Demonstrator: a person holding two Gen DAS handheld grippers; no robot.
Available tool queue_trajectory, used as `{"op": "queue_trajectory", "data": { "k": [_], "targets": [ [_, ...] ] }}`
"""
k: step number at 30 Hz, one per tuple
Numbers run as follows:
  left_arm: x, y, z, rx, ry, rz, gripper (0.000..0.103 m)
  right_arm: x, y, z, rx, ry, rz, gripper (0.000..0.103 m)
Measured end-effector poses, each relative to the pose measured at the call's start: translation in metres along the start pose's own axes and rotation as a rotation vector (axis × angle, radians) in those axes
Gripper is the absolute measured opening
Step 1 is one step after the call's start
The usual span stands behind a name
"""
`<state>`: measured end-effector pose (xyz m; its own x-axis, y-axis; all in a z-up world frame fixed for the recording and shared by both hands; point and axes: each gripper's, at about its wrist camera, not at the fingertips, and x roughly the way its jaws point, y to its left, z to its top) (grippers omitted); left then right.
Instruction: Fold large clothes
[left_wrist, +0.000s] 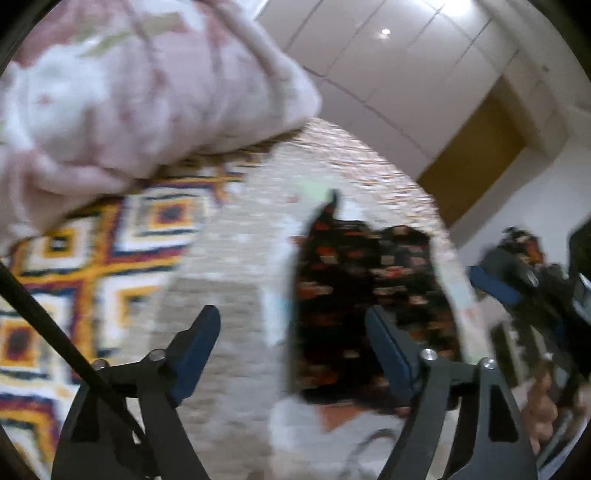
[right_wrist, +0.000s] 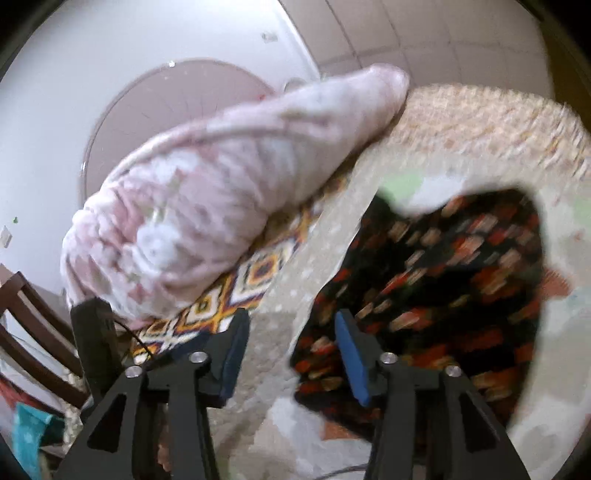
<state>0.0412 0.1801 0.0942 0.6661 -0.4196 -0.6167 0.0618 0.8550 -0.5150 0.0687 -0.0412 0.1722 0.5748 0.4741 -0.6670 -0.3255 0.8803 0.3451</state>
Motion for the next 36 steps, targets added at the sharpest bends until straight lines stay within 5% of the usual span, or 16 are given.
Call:
{"op": "queue_trajectory", "data": {
  "k": [3, 7, 11, 15, 16, 17, 18, 20, 28, 36],
  "targets": [
    [0.020, -0.025, -0.005, 0.036, 0.028, -0.069, 0.085, 0.012, -0.007, 0.028, -0.057, 0.053, -0.142, 0.065],
    [0.045, -0.040, -0.015, 0.071, 0.059, -0.043, 0.084, 0.061, -0.027, 0.053, -0.057, 0.186, -0.250, 0.065],
    [0.060, -0.035, -0.016, 0.031, 0.088, -0.101, 0.065, 0.109, -0.039, 0.063, -0.045, 0.269, -0.367, 0.065],
    [0.062, -0.038, -0.018, 0.048, 0.079, -0.120, 0.061, 0.154, -0.063, 0.054, 0.013, 0.404, -0.461, 0.065],
    [0.063, -0.039, -0.018, 0.053, 0.079, -0.124, 0.058, 0.163, -0.065, 0.048, 0.006, 0.430, -0.483, 0.060],
    [0.062, -0.040, -0.019, 0.060, 0.080, -0.129, 0.052, 0.171, -0.066, 0.040, -0.030, 0.449, -0.509, 0.040],
    [0.062, -0.041, -0.021, 0.069, 0.081, -0.137, 0.049, 0.174, -0.065, 0.035, -0.067, 0.453, -0.521, 0.033],
    [0.059, -0.040, -0.021, 0.067, 0.074, -0.151, 0.049, 0.162, -0.063, 0.036, -0.064, 0.405, -0.496, 0.019],
    [0.025, -0.018, -0.009, -0.010, -0.008, -0.209, 0.049, 0.082, -0.041, 0.097, 0.071, 0.169, -0.322, 0.017],
    [0.028, 0.024, 0.001, -0.101, -0.016, -0.103, 0.049, 0.164, -0.023, 0.076, 0.102, 0.273, -0.227, 0.017]
  ]
}}
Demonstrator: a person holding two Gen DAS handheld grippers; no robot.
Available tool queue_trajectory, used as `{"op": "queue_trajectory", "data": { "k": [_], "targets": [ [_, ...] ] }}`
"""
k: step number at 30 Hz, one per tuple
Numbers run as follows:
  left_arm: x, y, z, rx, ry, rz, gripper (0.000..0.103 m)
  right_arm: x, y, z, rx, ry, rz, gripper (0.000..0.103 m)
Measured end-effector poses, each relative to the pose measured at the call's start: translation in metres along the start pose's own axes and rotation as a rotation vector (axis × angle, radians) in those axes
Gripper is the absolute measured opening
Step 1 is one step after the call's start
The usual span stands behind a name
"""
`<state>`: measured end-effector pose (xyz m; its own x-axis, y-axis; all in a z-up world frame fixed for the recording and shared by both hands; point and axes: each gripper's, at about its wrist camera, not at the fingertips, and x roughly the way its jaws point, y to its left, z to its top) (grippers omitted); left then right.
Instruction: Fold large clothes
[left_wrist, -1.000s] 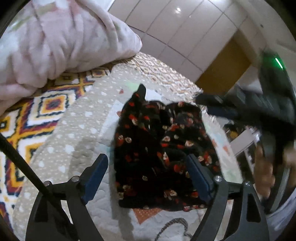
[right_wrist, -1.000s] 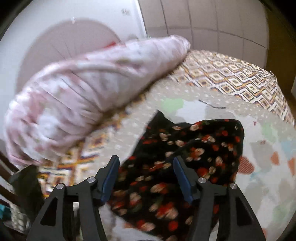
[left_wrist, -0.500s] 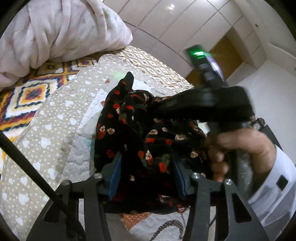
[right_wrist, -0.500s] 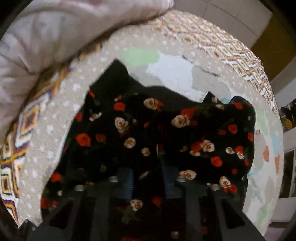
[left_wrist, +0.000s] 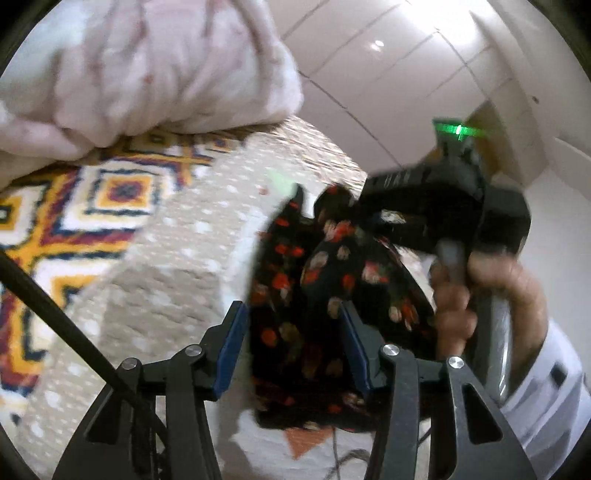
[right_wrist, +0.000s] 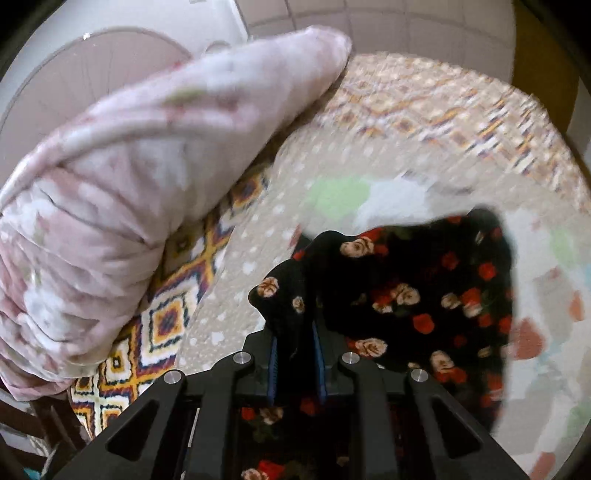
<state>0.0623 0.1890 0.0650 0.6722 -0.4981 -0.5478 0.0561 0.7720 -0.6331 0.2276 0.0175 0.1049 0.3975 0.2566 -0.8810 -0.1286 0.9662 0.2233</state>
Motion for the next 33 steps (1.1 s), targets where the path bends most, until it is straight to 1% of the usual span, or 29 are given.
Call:
{"op": "queue_trajectory", "data": {
  "k": [2, 5, 7, 9, 12, 13, 14, 15, 17, 18, 19, 20, 21, 22, 24, 25, 26, 27, 28, 29, 30, 31, 32, 33],
  "targets": [
    [-0.001, 0.012, 0.006, -0.031, -0.009, 0.015, 0.049, 0.028, 0.008, -0.012, -0.018, 0.041, 0.011, 0.017],
    [-0.005, 0.024, 0.012, -0.073, -0.022, 0.021, 0.049, 0.048, 0.004, -0.025, 0.006, 0.040, 0.028, 0.019],
    [-0.002, 0.021, 0.013, -0.061, -0.020, 0.041, 0.049, 0.050, -0.004, -0.026, 0.041, 0.033, 0.060, 0.021],
    [0.010, 0.013, 0.010, -0.020, 0.006, 0.076, 0.049, 0.048, -0.010, -0.025, 0.062, 0.036, 0.093, 0.023],
    [0.030, 0.006, 0.002, 0.015, 0.075, 0.102, 0.049, 0.039, -0.012, -0.021, 0.056, 0.044, 0.120, 0.032],
    [0.032, 0.006, 0.001, 0.019, 0.080, 0.101, 0.049, 0.033, -0.011, -0.019, 0.048, 0.043, 0.129, 0.039],
    [0.032, 0.006, 0.000, 0.022, 0.081, 0.098, 0.049, 0.023, -0.009, -0.015, 0.038, 0.033, 0.141, 0.043],
    [0.031, 0.005, 0.001, 0.023, 0.083, 0.093, 0.049, 0.014, -0.008, -0.013, 0.033, 0.015, 0.160, 0.045],
    [0.031, 0.006, -0.001, 0.022, 0.089, 0.090, 0.049, -0.010, -0.006, -0.007, 0.014, -0.039, 0.198, 0.045],
    [0.031, 0.006, -0.002, 0.020, 0.093, 0.089, 0.049, -0.019, -0.005, -0.004, -0.003, -0.067, 0.201, 0.045],
    [0.032, 0.006, -0.002, 0.018, 0.095, 0.089, 0.049, -0.025, -0.004, -0.001, -0.016, -0.086, 0.192, 0.044],
    [0.033, 0.006, -0.003, 0.020, 0.096, 0.090, 0.049, -0.024, -0.003, 0.002, -0.019, -0.095, 0.173, 0.033],
    [0.033, 0.005, -0.003, 0.025, 0.096, 0.093, 0.049, -0.015, -0.003, 0.005, -0.013, -0.073, 0.151, 0.025],
    [0.033, 0.003, -0.004, 0.034, 0.093, 0.100, 0.049, 0.002, -0.004, 0.006, -0.005, -0.028, 0.114, 0.017],
    [0.035, 0.000, -0.003, 0.056, 0.085, 0.115, 0.049, 0.033, -0.005, 0.002, -0.008, 0.042, 0.035, 0.017],
    [0.034, -0.001, -0.003, 0.070, 0.077, 0.136, 0.049, 0.050, -0.008, -0.002, -0.004, 0.073, 0.004, 0.017],
    [0.034, -0.003, -0.003, 0.082, 0.072, 0.156, 0.049, 0.061, -0.011, -0.005, 0.011, 0.073, 0.005, 0.017],
    [0.034, -0.003, -0.004, 0.088, 0.070, 0.158, 0.049, 0.063, -0.013, -0.007, 0.025, 0.056, 0.017, 0.019],
    [0.033, -0.004, -0.003, 0.085, 0.071, 0.149, 0.050, 0.061, -0.013, -0.006, 0.038, 0.043, 0.022, 0.020],
    [0.031, -0.004, -0.003, 0.085, 0.068, 0.143, 0.053, 0.054, -0.012, -0.005, 0.043, 0.034, 0.028, 0.020],
    [0.027, -0.005, -0.003, 0.090, 0.057, 0.140, 0.056, 0.044, -0.012, -0.004, 0.040, 0.014, 0.033, 0.021],
    [0.024, -0.007, -0.004, 0.097, 0.043, 0.145, 0.057, 0.032, -0.012, -0.004, 0.036, -0.010, 0.028, 0.023],
    [0.021, -0.008, -0.004, 0.106, 0.031, 0.154, 0.059, 0.016, -0.012, -0.006, 0.033, -0.038, 0.015, 0.030],
    [0.019, -0.010, -0.006, 0.118, 0.017, 0.170, 0.060, -0.003, -0.015, -0.012, 0.036, -0.072, 0.010, 0.035]
  ]
}}
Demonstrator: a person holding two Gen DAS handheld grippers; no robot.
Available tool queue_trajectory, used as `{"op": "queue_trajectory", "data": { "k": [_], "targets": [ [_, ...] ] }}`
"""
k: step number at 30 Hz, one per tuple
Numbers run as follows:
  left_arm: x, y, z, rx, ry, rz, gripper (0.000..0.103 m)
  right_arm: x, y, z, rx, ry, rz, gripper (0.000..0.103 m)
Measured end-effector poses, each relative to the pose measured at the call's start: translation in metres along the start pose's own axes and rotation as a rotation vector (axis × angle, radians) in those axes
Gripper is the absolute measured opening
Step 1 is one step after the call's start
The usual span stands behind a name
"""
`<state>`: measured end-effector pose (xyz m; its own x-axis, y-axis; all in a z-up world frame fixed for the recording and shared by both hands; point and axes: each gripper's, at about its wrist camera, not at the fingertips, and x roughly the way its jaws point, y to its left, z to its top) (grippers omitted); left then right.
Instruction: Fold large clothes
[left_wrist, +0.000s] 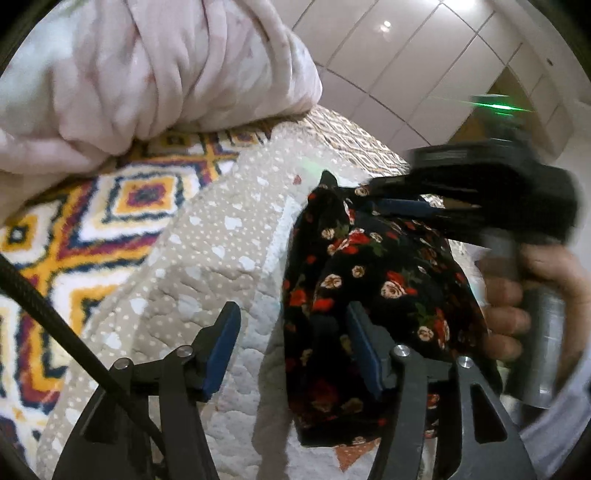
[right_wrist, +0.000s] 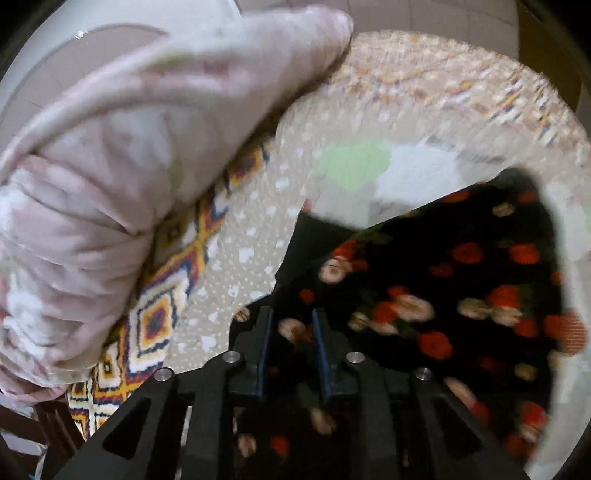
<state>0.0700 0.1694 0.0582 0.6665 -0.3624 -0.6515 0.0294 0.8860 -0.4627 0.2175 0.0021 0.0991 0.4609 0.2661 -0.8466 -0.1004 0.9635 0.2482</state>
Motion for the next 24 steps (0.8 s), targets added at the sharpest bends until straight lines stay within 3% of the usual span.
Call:
{"op": "queue_trajectory", "data": {
  "k": [2, 4, 6, 11, 15, 18, 24],
  "targets": [
    [-0.006, -0.004, -0.004, 0.018, -0.028, 0.032, 0.063, -0.037, -0.010, -0.012, -0.001, -0.057, 0.001, 0.053],
    [-0.012, -0.009, -0.008, 0.029, -0.050, 0.060, 0.064, -0.070, -0.022, -0.028, -0.021, -0.090, -0.033, 0.062],
    [-0.018, -0.015, -0.011, 0.047, -0.069, 0.084, 0.072, -0.097, -0.033, -0.051, -0.052, -0.103, -0.070, 0.064],
    [-0.032, -0.020, -0.017, 0.068, -0.075, 0.116, 0.078, -0.126, -0.064, -0.104, -0.102, -0.092, -0.135, 0.064],
    [-0.036, -0.011, -0.006, 0.003, -0.033, 0.033, 0.088, -0.120, -0.097, -0.121, -0.004, -0.082, -0.048, 0.069],
    [-0.033, -0.015, 0.004, 0.013, -0.004, -0.003, 0.089, -0.109, -0.132, -0.125, 0.105, -0.107, -0.026, 0.076],
    [-0.025, -0.040, 0.011, 0.123, -0.018, 0.080, 0.089, -0.095, -0.195, -0.134, 0.330, -0.130, 0.103, 0.077]
  ]
}}
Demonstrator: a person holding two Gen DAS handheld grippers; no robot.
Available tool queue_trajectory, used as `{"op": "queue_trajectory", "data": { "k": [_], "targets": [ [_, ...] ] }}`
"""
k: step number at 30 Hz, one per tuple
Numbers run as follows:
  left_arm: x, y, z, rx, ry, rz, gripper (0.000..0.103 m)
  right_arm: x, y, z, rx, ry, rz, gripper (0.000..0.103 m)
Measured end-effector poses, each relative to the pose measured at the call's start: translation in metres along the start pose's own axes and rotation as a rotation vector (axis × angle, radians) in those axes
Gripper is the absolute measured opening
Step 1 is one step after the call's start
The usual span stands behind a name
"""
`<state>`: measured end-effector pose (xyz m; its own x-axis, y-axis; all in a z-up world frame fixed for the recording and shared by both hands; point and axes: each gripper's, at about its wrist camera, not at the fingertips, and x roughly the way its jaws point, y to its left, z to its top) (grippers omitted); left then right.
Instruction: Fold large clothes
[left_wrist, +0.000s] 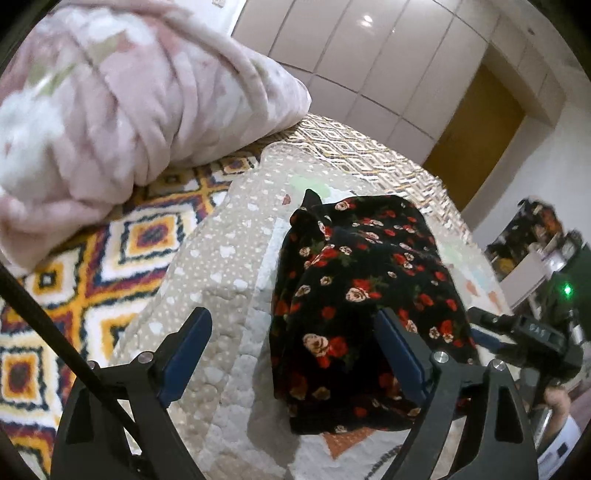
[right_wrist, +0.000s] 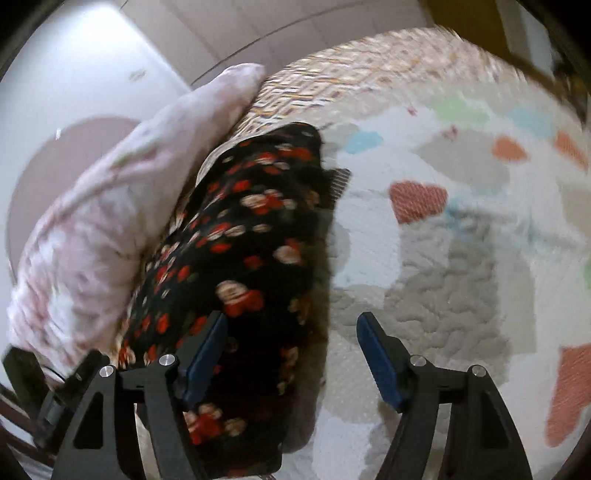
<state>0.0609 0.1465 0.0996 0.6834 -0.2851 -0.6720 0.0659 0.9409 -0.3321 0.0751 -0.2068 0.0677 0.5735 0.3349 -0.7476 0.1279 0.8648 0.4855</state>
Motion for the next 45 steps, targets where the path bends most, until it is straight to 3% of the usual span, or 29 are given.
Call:
{"op": "queue_trajectory", "data": {
  "k": [5, 11, 18, 23, 33, 40, 45],
  "targets": [
    [0.004, -0.015, -0.009, 0.041, -0.010, 0.065, 0.089, 0.004, -0.006, -0.003, 0.000, 0.002, 0.030, 0.079],
    [0.013, -0.020, -0.010, 0.058, -0.009, 0.095, 0.089, 0.028, -0.024, 0.004, 0.104, 0.026, 0.180, 0.092],
    [0.023, -0.023, -0.010, 0.076, 0.001, 0.116, 0.089, 0.074, -0.027, 0.019, 0.198, 0.088, 0.392, 0.095],
    [0.025, -0.025, -0.012, 0.086, 0.001, 0.123, 0.089, 0.083, -0.011, 0.014, 0.169, 0.114, 0.446, 0.099],
    [0.032, -0.025, -0.013, 0.098, 0.008, 0.142, 0.089, 0.102, 0.014, 0.006, 0.093, 0.168, 0.428, 0.102],
    [0.038, -0.029, -0.014, 0.090, 0.029, 0.147, 0.089, 0.107, 0.018, 0.006, 0.080, 0.187, 0.408, 0.082],
    [0.046, -0.032, -0.016, 0.117, 0.034, 0.173, 0.089, 0.105, 0.013, 0.007, 0.074, 0.189, 0.390, 0.080]
  ]
}}
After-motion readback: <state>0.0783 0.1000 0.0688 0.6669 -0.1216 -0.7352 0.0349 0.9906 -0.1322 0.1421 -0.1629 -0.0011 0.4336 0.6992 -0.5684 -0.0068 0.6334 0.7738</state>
